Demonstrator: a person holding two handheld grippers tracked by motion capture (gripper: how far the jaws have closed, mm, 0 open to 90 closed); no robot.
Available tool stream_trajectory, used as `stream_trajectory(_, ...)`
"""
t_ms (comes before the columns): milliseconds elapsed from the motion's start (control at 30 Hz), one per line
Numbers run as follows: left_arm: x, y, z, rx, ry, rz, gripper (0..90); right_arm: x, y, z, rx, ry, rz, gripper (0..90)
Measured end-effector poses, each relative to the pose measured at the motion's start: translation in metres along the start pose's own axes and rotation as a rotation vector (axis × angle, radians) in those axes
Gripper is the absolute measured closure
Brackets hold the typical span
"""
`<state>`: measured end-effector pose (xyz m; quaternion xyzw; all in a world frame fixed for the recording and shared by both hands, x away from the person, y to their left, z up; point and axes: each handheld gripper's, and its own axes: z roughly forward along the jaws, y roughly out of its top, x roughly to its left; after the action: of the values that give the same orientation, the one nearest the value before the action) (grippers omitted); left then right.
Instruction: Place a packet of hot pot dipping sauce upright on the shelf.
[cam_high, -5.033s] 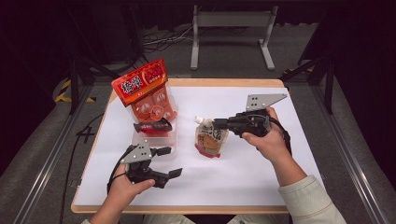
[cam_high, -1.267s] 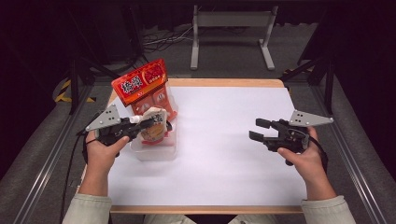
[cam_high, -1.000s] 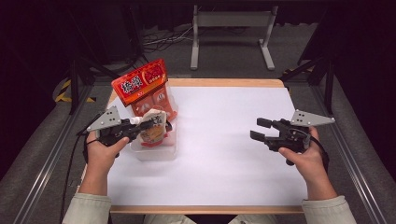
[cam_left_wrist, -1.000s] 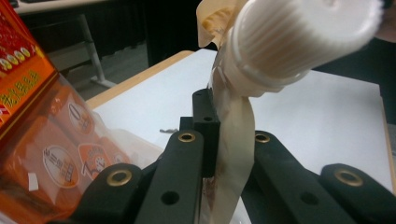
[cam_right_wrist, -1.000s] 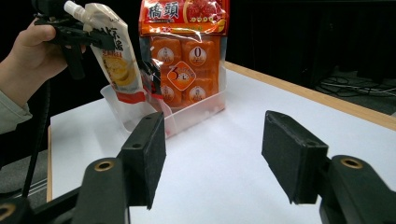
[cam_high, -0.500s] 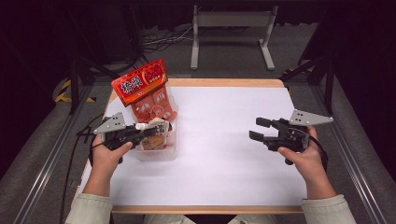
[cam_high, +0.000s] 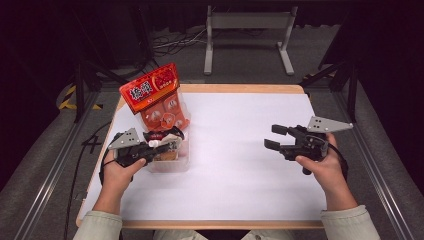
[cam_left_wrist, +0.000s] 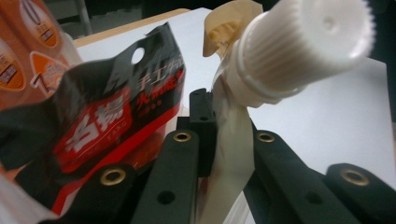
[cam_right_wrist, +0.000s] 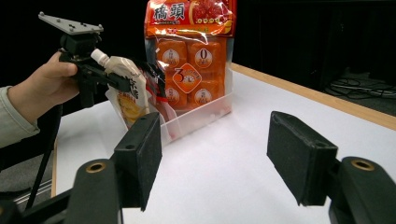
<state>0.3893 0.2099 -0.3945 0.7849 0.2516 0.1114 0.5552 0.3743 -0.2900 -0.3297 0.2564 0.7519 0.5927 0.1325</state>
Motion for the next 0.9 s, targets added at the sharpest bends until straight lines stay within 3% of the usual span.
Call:
stream_trajectory(33,0.000,-0.001,-0.004,-0.006,0.034,-0.013,81.0,0.000,0.000,0.000,0.000,0.001,-0.001,35.9)
stream_trajectory(67,-0.001,-0.002,-0.006,-0.004,0.056,-0.011,68.3,0.000,0.001,0.001,-0.006,0.005,0.001,35.6)
stream_trajectory(100,-0.002,-0.002,-0.008,0.004,0.079,-0.010,61.0,0.000,0.001,0.002,-0.006,0.008,0.002,35.5)
stream_trajectory(200,-0.004,-0.002,-0.013,0.003,0.089,-0.013,47.1,-0.001,0.001,0.004,-0.003,0.010,-0.001,34.9)
stream_trajectory(233,-0.008,0.000,-0.018,-0.032,0.094,-0.032,38.6,-0.001,0.001,0.005,0.000,0.008,-0.002,34.5)
stream_trajectory(300,-0.012,0.004,-0.025,-0.050,0.109,-0.030,30.1,-0.001,0.001,0.005,0.000,0.005,-0.004,33.7)
stream_trajectory(433,-0.022,0.008,-0.039,-0.053,0.131,-0.002,24.8,-0.002,-0.001,0.002,-0.003,-0.011,-0.005,32.5)
stream_trajectory(667,-0.032,0.004,-0.070,-0.084,0.191,-0.021,14.0,-0.006,-0.007,-0.011,-0.014,-0.077,-0.012,30.0)
stream_trajectory(900,-0.033,-0.007,-0.086,-0.084,0.264,-0.046,8.6,-0.008,-0.016,-0.028,-0.024,-0.158,-0.022,28.4)
